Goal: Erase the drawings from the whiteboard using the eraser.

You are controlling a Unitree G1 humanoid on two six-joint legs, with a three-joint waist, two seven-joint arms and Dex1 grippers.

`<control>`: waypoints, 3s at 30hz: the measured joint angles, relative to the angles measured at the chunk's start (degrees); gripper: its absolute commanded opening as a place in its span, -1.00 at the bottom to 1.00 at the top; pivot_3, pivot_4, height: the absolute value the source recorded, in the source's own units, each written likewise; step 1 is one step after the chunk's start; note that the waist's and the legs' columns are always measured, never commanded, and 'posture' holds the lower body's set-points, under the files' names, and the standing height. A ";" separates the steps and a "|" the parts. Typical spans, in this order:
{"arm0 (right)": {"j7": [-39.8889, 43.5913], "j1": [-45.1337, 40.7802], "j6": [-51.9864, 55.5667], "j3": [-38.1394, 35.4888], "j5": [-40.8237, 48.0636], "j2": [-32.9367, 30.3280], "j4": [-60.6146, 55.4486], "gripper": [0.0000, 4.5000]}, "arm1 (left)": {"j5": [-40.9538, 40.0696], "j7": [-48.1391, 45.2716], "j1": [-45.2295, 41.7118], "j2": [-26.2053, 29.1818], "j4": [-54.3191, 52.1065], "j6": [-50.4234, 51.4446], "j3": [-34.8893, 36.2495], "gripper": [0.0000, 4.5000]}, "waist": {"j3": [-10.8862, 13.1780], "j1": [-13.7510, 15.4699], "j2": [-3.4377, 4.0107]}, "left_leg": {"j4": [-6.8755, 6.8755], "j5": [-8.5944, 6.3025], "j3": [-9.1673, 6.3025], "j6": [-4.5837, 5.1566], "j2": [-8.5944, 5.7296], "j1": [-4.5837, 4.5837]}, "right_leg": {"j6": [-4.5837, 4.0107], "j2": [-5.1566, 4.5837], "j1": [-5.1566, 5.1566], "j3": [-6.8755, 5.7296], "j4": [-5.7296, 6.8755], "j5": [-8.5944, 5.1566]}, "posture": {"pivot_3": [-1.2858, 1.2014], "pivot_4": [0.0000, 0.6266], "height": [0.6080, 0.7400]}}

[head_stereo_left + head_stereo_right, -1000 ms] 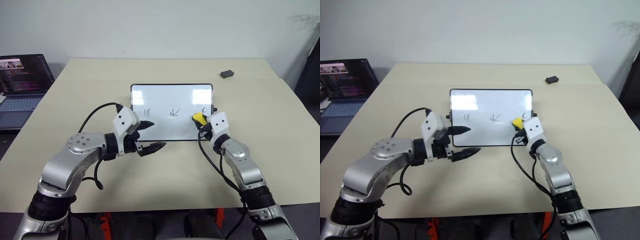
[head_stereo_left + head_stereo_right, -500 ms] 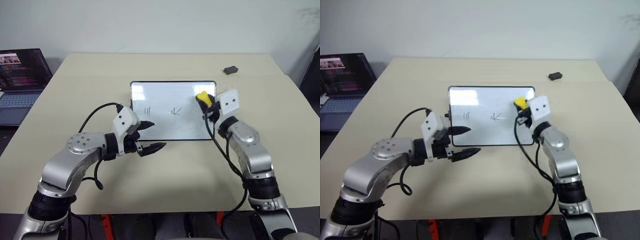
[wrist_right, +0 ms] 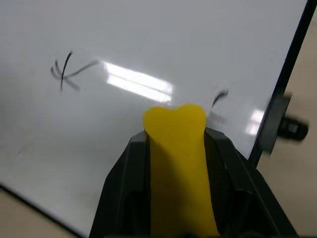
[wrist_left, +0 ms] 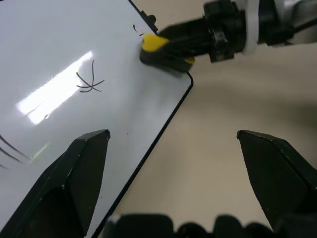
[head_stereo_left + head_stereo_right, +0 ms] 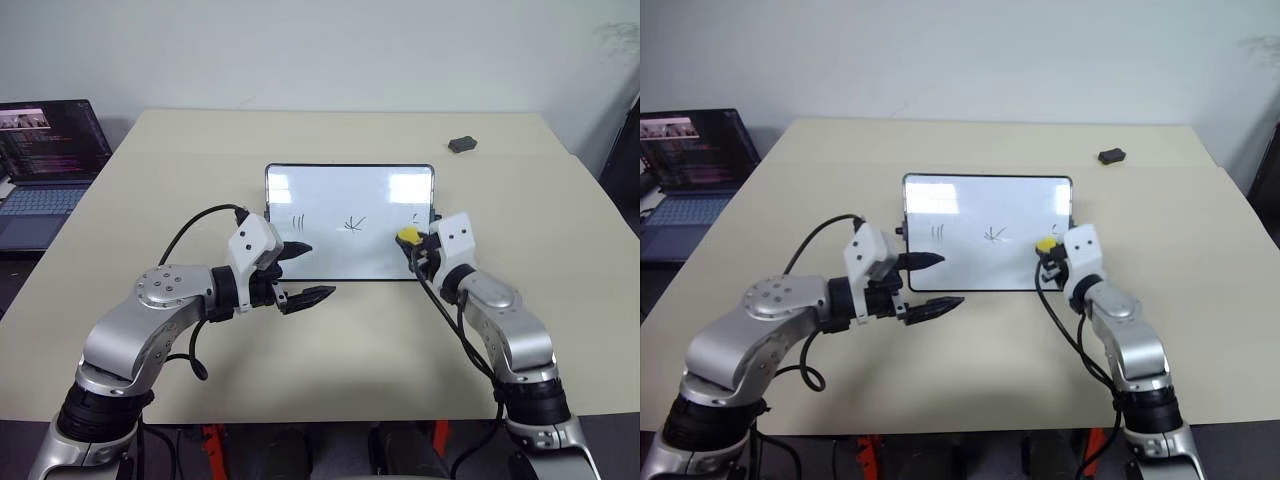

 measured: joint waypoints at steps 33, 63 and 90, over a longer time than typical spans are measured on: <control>-2.93 0.70 3.77 -2.76 0.82 -1.47 -3.91 -0.50 | -0.57 -0.84 -0.85 -0.02 -0.31 0.14 -0.33 1.00 | -0.02 0.13 -0.01 | 0.02 -0.05 0.07 0.03 -0.03 -0.11 | 0.03 -0.05 -0.09 0.03 -0.02 -0.04 | 0.03 -0.52 1.00; 15.40 10.85 -10.37 -1.80 9.33 -9.33 -7.97 -0.50 | -0.42 12.76 14.43 -4.54 -2.41 0.03 9.06 1.00 | 0.06 0.51 0.07 | -0.06 -0.10 -0.04 0.02 -0.01 -0.38 | 0.02 -0.06 -0.35 -0.04 -0.03 -0.15 | 0.03 -0.52 1.00; 6.64 -17.58 -44.97 4.91 -8.77 -0.70 33.59 -0.50 | -0.48 13.45 16.48 -2.97 -5.79 0.12 12.02 1.00 | 0.08 0.22 0.07 | -0.09 -0.09 0.09 -0.02 0.02 -0.34 | -0.02 -0.06 -0.39 0.02 -0.02 -0.14 | 0.03 -0.52 1.00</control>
